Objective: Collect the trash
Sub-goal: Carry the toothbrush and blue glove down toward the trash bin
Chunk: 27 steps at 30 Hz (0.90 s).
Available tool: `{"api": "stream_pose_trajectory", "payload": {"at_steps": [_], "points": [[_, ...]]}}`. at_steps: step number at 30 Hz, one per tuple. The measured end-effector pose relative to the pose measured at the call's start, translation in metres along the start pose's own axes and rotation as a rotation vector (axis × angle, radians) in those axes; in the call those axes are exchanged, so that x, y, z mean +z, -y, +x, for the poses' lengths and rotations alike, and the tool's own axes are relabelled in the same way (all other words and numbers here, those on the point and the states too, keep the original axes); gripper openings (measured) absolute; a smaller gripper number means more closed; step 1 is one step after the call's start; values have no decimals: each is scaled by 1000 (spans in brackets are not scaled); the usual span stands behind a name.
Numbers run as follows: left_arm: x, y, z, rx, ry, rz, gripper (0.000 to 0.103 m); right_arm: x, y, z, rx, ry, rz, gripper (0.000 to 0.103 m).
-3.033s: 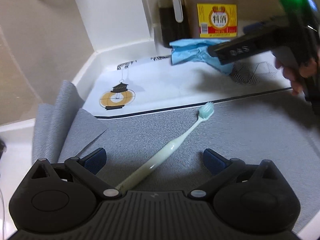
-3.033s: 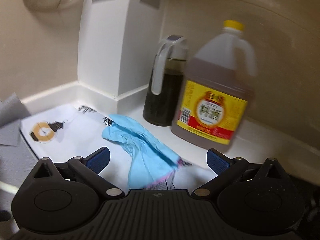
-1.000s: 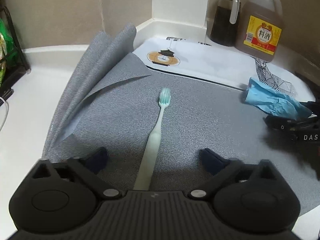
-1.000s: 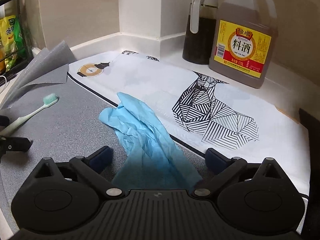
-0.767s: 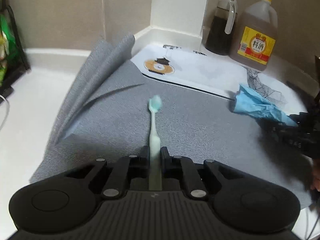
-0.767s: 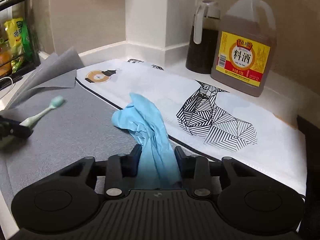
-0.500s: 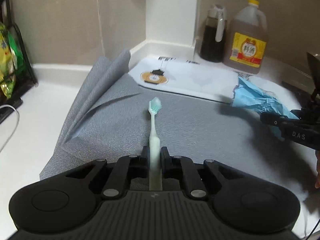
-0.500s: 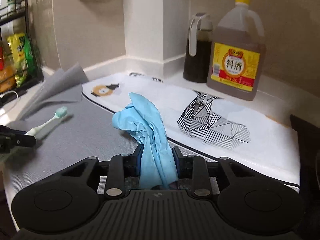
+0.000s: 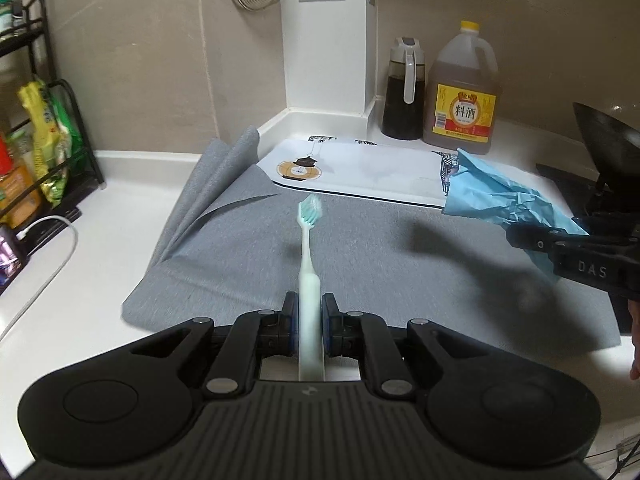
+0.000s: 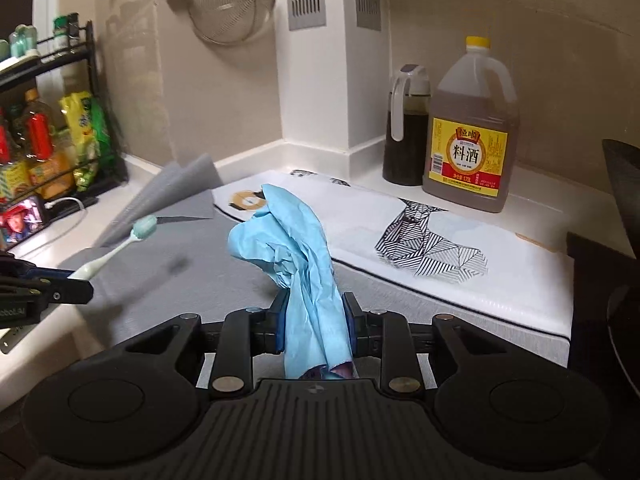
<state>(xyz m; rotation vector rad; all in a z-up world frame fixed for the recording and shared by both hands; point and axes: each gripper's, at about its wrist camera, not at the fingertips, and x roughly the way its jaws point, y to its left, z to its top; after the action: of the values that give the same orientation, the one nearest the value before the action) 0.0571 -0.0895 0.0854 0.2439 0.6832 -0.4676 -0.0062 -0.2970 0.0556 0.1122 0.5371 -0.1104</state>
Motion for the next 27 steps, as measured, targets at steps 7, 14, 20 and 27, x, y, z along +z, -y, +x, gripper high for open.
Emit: {"api": "stream_pose_trajectory", "payload": {"at_steps": [7, 14, 20, 27], "points": [[-28, 1, -50, 12, 36, -7, 12, -16, -23, -53, 66, 32, -32, 29], [-69, 0, -104, 33, 45, -16, 12, -44, -52, -95, 169, 21, -69, 29], [-115, -1, -146, 52, 25, -32, 12, -77, -83, -123, 275, -33, -106, 29], [-178, 1, -170, 77, -53, -56, 12, -128, -114, -138, 328, -144, -168, 29]]}}
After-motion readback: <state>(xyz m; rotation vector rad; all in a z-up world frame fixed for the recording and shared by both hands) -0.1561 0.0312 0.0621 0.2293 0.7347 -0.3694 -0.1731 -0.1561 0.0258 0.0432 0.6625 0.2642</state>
